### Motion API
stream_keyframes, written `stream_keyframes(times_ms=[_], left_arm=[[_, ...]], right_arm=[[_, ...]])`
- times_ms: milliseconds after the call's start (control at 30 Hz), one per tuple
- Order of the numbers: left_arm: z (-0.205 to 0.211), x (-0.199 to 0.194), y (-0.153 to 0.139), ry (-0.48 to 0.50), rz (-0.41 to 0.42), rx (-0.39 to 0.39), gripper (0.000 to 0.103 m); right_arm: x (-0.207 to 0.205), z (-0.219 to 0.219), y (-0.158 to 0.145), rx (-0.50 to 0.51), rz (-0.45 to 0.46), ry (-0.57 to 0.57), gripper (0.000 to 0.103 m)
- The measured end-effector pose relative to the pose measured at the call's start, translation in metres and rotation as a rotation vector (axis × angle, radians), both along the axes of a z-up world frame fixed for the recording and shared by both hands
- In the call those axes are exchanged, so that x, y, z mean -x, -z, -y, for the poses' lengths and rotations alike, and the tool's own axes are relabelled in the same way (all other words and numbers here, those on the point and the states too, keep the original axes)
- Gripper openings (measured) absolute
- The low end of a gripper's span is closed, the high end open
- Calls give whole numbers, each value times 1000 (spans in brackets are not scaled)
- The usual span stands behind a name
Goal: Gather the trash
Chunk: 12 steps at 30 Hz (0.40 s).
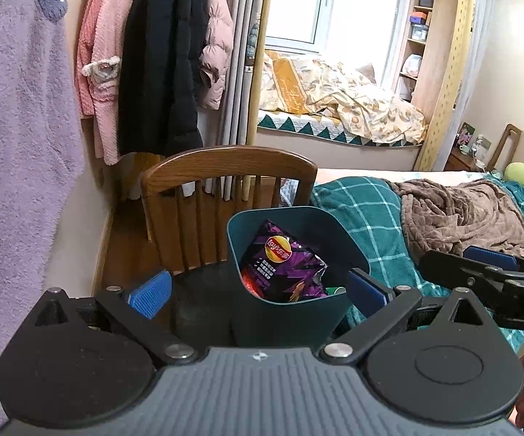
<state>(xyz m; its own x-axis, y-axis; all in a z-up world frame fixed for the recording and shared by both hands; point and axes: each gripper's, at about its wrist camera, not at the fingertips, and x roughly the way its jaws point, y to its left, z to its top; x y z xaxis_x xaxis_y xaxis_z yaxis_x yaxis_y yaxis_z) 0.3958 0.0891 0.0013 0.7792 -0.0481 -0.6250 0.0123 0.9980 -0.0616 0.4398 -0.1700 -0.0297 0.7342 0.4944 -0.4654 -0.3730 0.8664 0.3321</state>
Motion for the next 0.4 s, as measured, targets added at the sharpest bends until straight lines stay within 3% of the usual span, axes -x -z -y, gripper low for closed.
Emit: stream_keyframes(times_ms=[400], left_arm=[[8,-2,0,23,0,-24,103]], right_arm=[[2,1,5,-7,-13,21,103]])
